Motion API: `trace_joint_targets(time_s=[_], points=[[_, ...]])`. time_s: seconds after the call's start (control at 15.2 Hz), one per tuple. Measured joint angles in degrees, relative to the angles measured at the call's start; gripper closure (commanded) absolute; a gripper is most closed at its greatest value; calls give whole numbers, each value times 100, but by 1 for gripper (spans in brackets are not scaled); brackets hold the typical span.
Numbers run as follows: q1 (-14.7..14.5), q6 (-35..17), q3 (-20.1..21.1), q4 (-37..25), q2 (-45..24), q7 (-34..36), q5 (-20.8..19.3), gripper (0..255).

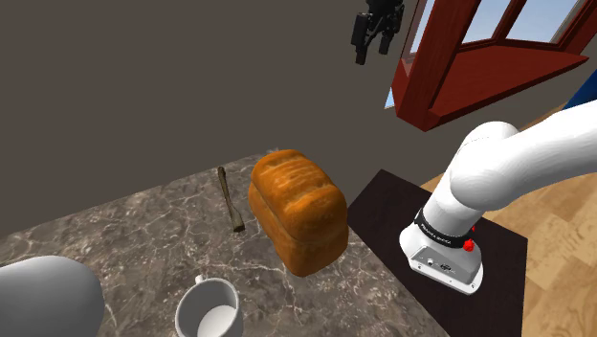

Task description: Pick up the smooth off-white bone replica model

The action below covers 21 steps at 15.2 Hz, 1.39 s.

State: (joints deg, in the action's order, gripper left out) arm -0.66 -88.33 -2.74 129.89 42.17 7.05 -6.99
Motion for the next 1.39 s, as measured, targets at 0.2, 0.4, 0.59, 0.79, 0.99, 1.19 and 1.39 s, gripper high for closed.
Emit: trace_joint_targets(time_s=[0.2,0.4,0.59,0.79,0.99,1.19,1.39], points=[[-31,-81,112,88,-2,155,74,0],[-124,-416,415,348,-102,573,271,0],[-219,-723,726,514,-254,994,462,0],[-322,-1119,1056,742,-431,1433,650,0],[-397,-1525,1370,792,-786,1845,787,0],[-457,-1882,1671,766,-1169,2250,883,0],[-519,-2181,2003,650,-1581,2708,944,0]])
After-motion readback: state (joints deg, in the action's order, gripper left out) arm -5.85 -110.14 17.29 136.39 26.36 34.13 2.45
